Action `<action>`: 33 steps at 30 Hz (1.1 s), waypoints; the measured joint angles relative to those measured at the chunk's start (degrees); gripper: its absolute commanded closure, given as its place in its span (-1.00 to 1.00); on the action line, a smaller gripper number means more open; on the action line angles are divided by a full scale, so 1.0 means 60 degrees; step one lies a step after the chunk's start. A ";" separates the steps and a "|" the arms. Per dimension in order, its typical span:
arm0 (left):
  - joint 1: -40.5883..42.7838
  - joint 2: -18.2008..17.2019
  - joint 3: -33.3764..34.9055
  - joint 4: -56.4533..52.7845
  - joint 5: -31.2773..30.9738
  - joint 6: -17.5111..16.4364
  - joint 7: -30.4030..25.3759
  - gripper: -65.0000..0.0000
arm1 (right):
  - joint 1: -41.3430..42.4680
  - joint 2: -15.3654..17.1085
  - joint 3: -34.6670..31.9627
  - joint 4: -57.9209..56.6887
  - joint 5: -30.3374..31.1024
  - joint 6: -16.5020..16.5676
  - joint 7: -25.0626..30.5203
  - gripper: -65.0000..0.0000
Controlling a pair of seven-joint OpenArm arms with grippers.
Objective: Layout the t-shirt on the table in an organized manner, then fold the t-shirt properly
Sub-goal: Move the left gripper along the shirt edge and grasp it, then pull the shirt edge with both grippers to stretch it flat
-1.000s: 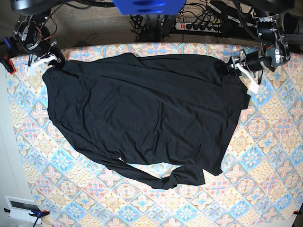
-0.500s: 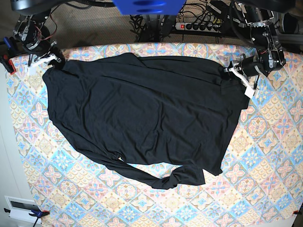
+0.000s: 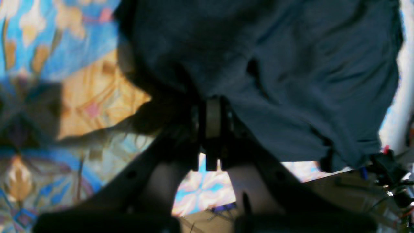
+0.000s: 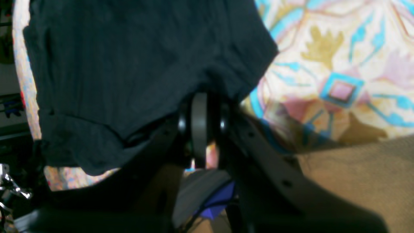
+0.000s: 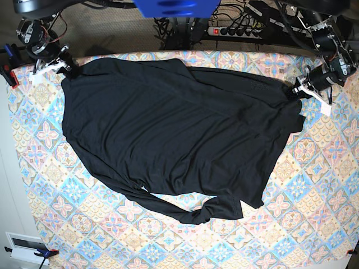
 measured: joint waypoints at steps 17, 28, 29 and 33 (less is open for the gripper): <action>0.0040 0.0033 0.0390 0.0000 0.0022 0.0033 -0.0011 1.00 | -0.0991 -0.0488 0.0018 0.1005 0.0007 0.0040 -0.0670 0.35; 0.0036 0.0004 0.0390 0.0000 0.0044 0.0033 -0.0011 1.00 | -0.0747 -0.0590 0.0000 0.0761 0.0073 0.0047 -0.0554 0.36; 0.0033 0.0000 0.0390 0.0000 0.0033 0.0033 -0.0015 1.00 | -0.0750 -0.0678 0.0000 0.0605 0.0135 0.0080 -0.0539 0.36; 0.0036 0.0004 0.0390 0.0000 0.0033 0.0033 -0.0011 1.00 | -0.0590 -0.0648 -0.0182 0.0455 0.0251 0.0076 -0.0535 0.36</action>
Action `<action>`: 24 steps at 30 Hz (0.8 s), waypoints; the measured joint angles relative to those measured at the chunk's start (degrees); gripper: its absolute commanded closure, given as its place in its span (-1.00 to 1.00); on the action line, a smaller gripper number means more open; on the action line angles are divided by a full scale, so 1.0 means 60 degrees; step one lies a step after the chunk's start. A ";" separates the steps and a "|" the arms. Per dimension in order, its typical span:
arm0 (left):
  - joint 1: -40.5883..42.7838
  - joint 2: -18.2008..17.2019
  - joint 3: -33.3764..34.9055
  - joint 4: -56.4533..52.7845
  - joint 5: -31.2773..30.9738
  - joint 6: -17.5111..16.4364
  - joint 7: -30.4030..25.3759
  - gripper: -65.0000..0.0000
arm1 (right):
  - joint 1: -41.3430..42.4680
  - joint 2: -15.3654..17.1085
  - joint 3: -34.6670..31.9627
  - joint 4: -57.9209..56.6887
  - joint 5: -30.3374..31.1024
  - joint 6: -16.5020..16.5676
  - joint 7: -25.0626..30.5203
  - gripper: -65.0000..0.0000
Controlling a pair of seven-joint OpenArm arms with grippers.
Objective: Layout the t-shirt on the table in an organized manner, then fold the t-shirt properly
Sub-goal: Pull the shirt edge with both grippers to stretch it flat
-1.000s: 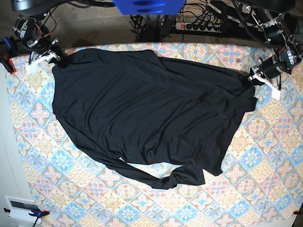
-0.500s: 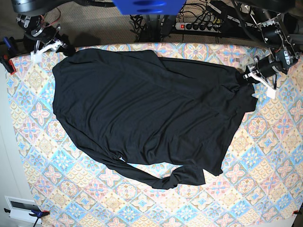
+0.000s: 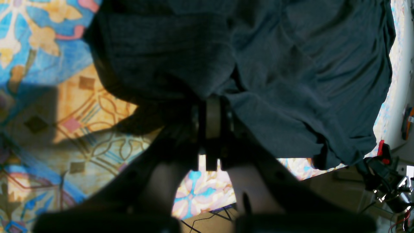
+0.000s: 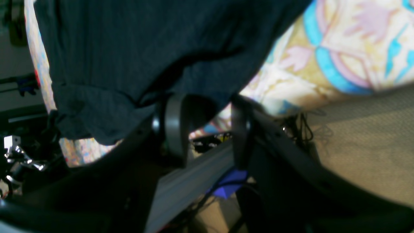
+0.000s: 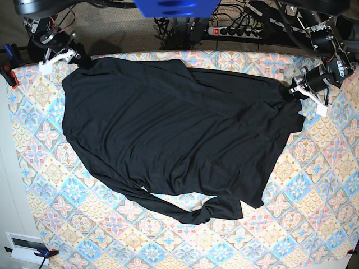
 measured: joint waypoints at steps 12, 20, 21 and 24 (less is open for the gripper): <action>-0.0029 0.0000 -0.0018 0.0000 -0.0004 0.0000 0.0000 1.00 | 0.0302 -0.0036 -0.0328 -0.0007 -0.0229 -0.0040 -0.0066 0.90; -0.0029 -0.0124 -0.0036 -0.0004 -0.0007 0.0000 0.0000 1.00 | 0.0270 -0.0036 -0.0284 0.0044 0.0965 -0.0036 -0.0066 0.95; -0.0033 -0.0189 -0.0047 -0.0004 -0.0007 0.0000 -0.0004 1.00 | 0.0270 -0.0029 -0.0284 0.0047 0.1137 -0.0033 -0.0066 0.95; -0.0259 -0.0237 -0.0080 -0.0007 0.0011 0.0000 0.0004 1.00 | 0.0262 -0.0004 -0.0248 0.0051 0.1279 -0.0033 -0.0069 0.95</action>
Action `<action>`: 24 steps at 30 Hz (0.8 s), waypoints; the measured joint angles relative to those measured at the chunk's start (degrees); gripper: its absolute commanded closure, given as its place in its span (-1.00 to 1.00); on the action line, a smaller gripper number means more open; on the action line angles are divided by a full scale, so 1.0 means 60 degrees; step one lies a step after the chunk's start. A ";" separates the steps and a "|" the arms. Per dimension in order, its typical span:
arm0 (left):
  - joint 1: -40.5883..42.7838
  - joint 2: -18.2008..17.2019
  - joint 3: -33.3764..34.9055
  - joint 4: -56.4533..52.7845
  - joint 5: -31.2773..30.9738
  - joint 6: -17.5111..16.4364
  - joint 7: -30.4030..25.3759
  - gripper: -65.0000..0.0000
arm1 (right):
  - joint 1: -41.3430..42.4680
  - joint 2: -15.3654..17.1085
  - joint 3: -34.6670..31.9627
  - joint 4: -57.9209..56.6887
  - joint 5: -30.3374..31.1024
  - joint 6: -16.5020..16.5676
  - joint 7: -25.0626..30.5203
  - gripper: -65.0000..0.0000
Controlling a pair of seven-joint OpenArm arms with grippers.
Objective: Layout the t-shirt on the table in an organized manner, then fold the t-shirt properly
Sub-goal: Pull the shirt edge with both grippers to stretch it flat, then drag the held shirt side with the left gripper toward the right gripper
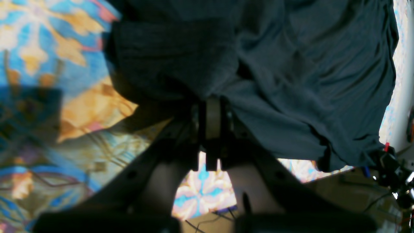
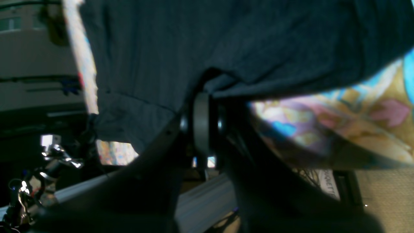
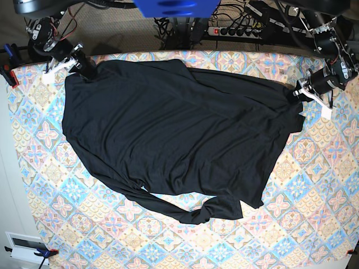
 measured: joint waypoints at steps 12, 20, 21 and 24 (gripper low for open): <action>-0.1111 0.0084 0.0007 -0.0004 -0.0095 -0.0007 0.0004 1.00 | 0.0036 0.0022 0.0240 0.0004 -0.0025 0.1202 -0.0036 0.95; -0.2226 0.0393 0.0066 -0.0091 0.0029 -0.0004 0.0040 1.00 | 0.0233 0.0025 0.0579 -0.0004 -0.0044 0.1202 -0.0113 0.95; -0.2382 0.0441 0.0051 -0.0160 0.0233 -0.0004 0.0022 1.00 | 0.0433 0.0018 0.0594 -0.0018 -0.0131 0.1169 -0.0120 0.95; -0.2809 0.0721 0.0044 -0.0535 0.0794 0.0004 -0.0084 1.00 | 0.1035 0.0025 0.0612 -0.0051 0.0022 0.1224 0.0011 0.95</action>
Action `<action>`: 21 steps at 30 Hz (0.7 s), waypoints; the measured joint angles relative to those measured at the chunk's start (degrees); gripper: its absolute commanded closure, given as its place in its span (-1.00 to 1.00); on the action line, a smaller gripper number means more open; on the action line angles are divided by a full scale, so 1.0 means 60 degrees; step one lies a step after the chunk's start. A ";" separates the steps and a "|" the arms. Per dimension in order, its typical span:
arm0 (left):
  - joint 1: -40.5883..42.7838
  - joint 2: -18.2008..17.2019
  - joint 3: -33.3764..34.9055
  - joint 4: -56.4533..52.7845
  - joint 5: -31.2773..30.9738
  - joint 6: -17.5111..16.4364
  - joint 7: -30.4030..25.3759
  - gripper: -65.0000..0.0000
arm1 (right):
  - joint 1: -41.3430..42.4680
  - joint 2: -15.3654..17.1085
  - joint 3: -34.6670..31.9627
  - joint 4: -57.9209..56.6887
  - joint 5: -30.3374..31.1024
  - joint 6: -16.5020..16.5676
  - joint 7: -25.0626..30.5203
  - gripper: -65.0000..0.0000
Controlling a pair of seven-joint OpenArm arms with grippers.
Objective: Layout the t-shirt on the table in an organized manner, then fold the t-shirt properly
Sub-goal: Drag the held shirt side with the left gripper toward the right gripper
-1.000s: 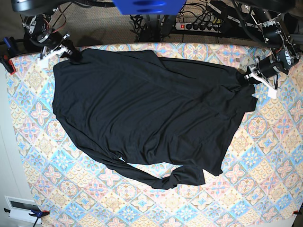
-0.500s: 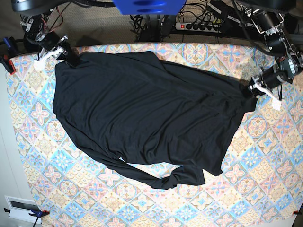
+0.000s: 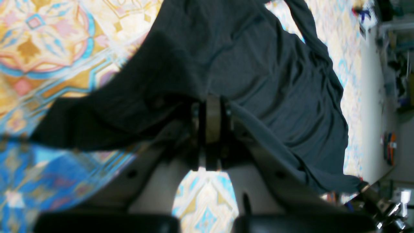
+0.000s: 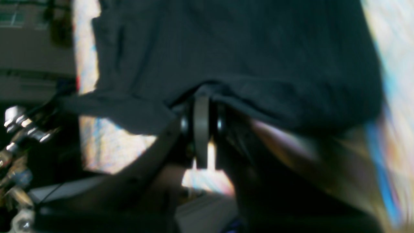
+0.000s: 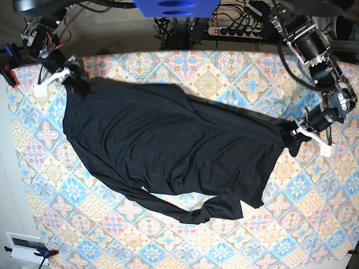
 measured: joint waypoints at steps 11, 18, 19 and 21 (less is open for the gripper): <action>-0.0710 0.0178 0.1100 -0.0637 0.0780 0.0029 -0.1158 1.00 | 0.0688 -0.0025 0.0368 -0.0750 0.0011 -0.0015 0.0000 0.95; -0.0718 0.0204 0.2313 -0.0721 0.1388 0.0022 -0.2317 1.00 | 0.0605 0.0025 0.0401 -0.1351 -0.0248 -0.0058 -0.0131 0.95; -0.0765 0.0204 0.2353 -0.0896 0.1370 0.0011 -0.2441 1.00 | 0.0739 0.0073 0.0404 -0.1417 -0.0197 -0.0055 -0.0120 0.95; -0.0871 0.0204 0.2350 -0.1483 0.1497 0.0025 -0.2528 1.00 | 0.0962 0.0131 0.0404 -0.1534 -0.0069 -0.0047 0.0011 0.95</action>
